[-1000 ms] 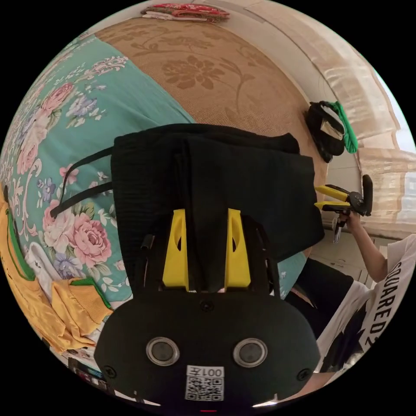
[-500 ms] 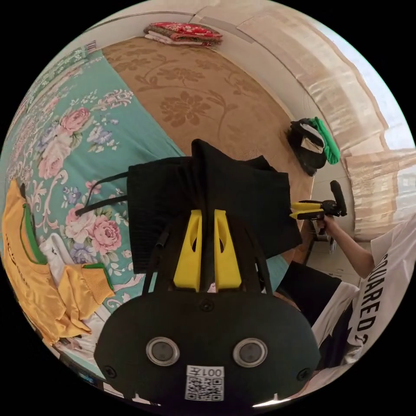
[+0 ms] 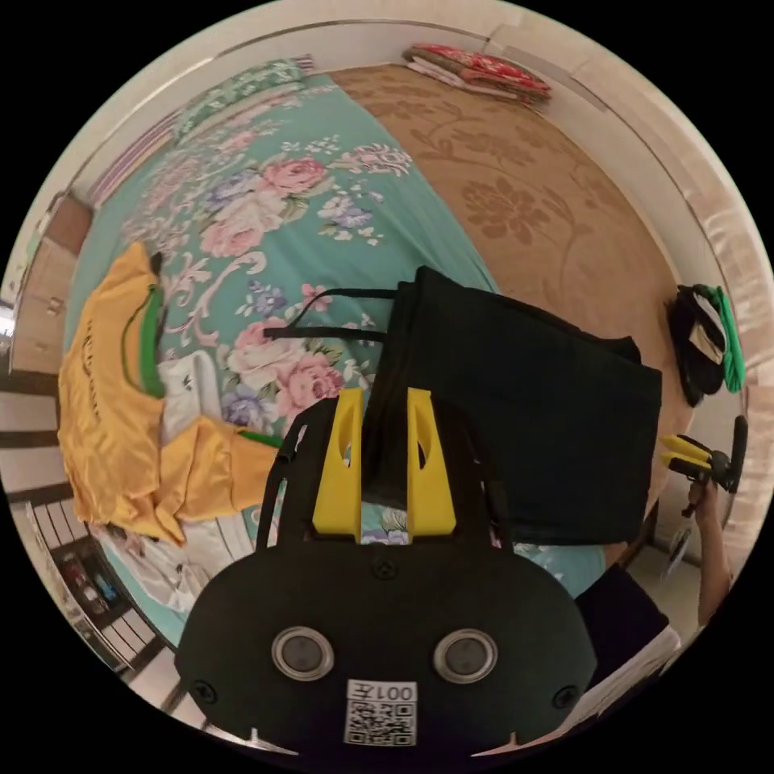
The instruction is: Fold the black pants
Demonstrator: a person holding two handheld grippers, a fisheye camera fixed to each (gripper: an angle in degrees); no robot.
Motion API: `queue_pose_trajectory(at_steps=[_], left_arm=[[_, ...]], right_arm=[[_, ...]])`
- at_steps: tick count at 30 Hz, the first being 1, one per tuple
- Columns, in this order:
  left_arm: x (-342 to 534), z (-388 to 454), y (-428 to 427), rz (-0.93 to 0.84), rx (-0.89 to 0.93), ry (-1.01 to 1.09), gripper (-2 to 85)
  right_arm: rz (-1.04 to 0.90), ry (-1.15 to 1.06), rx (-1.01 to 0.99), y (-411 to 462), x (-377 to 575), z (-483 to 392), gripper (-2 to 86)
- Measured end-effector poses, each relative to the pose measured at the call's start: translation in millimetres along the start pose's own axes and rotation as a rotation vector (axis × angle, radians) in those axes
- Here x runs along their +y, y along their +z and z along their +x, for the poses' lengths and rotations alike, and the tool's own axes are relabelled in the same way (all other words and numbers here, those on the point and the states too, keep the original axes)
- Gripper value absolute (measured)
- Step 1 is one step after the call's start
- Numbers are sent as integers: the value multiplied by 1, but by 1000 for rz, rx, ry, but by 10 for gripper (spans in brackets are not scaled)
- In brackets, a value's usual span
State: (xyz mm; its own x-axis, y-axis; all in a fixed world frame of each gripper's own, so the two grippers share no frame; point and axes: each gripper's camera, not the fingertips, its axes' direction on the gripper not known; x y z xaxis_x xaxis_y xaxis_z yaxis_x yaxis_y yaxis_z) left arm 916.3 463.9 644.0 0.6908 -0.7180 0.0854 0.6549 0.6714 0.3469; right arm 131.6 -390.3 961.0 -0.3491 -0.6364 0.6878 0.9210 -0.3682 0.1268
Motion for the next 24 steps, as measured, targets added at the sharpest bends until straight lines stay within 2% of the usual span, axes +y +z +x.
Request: queue_pose_trajectory(at_steps=[3,5,7,9,11,13,17,20,24], left_arm=[[38,53,-18,135,169,169,35],[56,95,-20,186,232,313,35],[68,143,-6,203,188,467,19],[67,167,16,171,98,513,2],[61,179,43,111,65,515,-5],[56,183,68,72,149,478,-8],[61,183,75,89,242,429,-9],[70,194,73,124,274,402,-9],[75,229,73,156,387,416,-9]], right_arm=[[5,8,-30,1,-11,19,183],[-49,52,-159,17,-15,34,195],[-90,102,-287,32,-12,40,189],[-69,157,-353,39,-4,41,172],[-11,223,-298,35,8,45,127],[-5,289,-289,29,14,57,76],[78,255,-562,-9,26,78,32],[117,196,-626,-42,31,78,22],[139,154,-487,-89,41,88,18]])
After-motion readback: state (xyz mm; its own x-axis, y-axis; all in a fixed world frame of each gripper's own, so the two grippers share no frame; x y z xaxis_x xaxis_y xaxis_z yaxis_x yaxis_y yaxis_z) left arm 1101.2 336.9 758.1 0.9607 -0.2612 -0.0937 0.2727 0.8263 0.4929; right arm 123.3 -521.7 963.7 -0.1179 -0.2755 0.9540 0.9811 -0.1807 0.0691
